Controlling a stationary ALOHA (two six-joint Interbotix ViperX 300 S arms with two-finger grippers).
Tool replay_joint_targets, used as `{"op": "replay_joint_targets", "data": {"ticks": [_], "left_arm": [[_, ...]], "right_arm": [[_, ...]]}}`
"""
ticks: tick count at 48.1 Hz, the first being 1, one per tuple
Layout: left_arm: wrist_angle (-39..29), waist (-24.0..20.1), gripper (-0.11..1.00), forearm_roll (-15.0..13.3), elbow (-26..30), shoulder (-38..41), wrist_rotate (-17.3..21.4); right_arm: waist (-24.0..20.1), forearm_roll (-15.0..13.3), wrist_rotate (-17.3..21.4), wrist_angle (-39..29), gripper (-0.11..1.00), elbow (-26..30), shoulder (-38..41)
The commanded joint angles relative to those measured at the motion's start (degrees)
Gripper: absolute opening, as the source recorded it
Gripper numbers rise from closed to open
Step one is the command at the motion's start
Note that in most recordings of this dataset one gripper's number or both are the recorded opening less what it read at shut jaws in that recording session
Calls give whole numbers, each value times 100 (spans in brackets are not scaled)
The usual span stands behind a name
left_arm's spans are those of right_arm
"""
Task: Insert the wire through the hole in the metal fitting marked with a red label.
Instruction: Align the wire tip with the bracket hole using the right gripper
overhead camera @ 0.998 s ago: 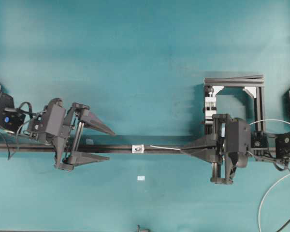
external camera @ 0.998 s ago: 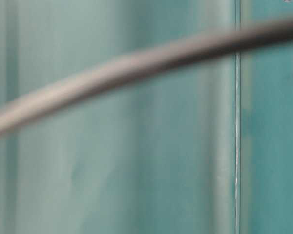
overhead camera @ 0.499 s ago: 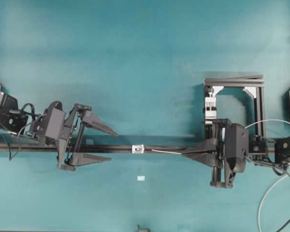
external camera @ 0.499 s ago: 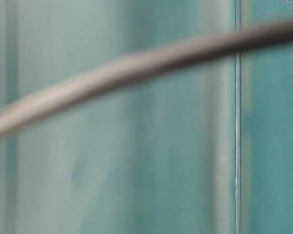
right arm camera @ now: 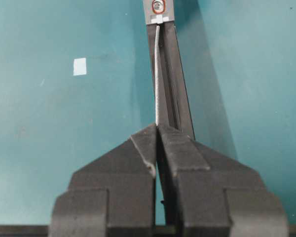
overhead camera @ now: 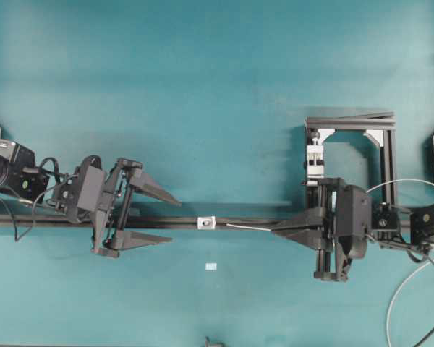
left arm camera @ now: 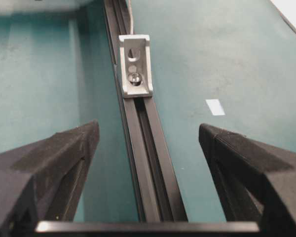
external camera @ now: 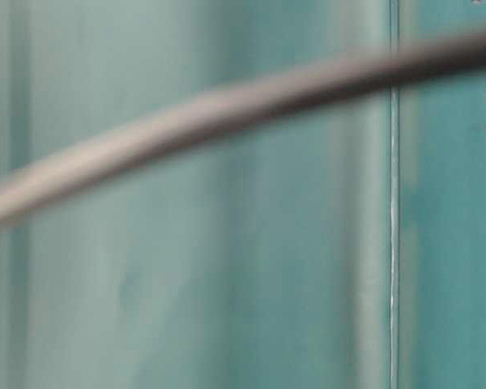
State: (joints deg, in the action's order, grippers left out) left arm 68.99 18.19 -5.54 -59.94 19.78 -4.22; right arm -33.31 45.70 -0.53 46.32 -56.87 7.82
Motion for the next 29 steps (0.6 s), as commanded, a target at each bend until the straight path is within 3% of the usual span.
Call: {"op": "replay_joint_targets", "data": {"ticks": [1,21,25,29], "left_arm": [[62,26,81,0,53,-62,26],[62,26,71,53,70,-62,79],[62,26,61,88,62,-62,105],[62,26,40,97,53,-79,149]], "right_arm": [[-26,9,18,53,0,44,-70],[-26,9,18,132,0,79,0],[-35,9,18,176,0,97,53],[-26,9,18,211,0,114,79]]}}
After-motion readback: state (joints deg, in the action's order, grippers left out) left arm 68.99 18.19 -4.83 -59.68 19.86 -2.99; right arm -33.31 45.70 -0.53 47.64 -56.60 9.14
